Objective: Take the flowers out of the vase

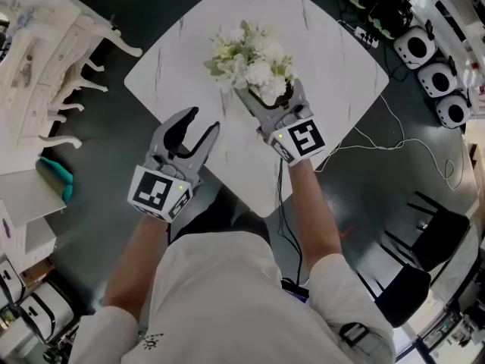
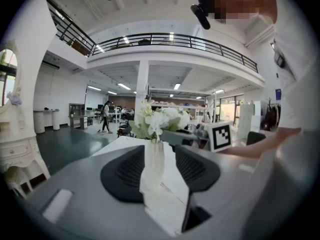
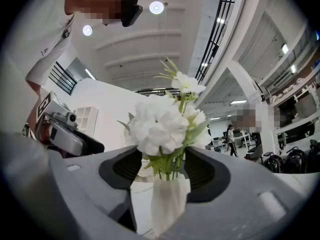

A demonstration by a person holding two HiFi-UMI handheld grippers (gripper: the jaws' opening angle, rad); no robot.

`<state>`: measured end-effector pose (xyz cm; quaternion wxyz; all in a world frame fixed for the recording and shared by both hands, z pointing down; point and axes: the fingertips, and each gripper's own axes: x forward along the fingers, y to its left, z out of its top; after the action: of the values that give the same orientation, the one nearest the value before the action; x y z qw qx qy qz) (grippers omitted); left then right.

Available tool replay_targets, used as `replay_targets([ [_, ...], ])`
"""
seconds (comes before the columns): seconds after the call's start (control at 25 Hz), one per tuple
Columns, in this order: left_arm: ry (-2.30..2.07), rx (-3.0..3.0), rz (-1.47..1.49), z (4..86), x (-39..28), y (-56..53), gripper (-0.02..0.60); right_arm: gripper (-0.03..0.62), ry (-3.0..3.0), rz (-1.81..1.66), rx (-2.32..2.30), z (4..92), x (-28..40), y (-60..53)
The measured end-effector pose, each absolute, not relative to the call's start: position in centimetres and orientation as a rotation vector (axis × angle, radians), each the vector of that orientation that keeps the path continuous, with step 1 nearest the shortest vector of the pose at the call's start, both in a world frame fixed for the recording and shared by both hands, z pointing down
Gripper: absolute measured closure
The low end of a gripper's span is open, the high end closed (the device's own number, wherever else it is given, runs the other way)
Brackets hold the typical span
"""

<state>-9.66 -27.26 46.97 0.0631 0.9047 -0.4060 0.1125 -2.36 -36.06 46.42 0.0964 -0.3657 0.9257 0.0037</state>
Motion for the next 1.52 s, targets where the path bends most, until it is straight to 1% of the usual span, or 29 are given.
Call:
replay_targets([
  [0.08,-1.231,2.734,0.342,46.8,-9.6,-27.0,0.425,0.353,2.735,0.017,-1.072,46.1,-2.3,-36.0],
  [0.2,-1.232,2.735,0.356,47.0,-9.7,-26.4,0.425,0.379,2.728,0.023,-1.064,45.8,-2.4,-35.8],
  [0.56,-1.252,2.734,0.366,47.0,-10.2,-25.8,0.425,0.496,2.692,0.023,-1.074,45.4,-2.1,-35.5],
  [0.64,-1.249,2.738,0.369,47.0,-10.1,-25.7,0.425,0.504,2.686,0.024,-1.075,45.2,-1.9,-35.5],
  [0.76,-1.252,2.738,0.365,46.8,-10.0,-25.7,0.425,0.534,2.674,0.02,-1.071,44.9,-1.7,-35.5],
  [1.12,-1.233,2.742,0.368,46.4,-9.8,-26.5,0.425,0.553,2.649,0.019,-1.067,43.6,-1.5,-36.2],
  [1.52,-1.227,2.711,0.299,46.2,-9.3,-27.0,0.425,0.556,2.639,0.029,-1.056,42.2,-1.4,-36.4],
])
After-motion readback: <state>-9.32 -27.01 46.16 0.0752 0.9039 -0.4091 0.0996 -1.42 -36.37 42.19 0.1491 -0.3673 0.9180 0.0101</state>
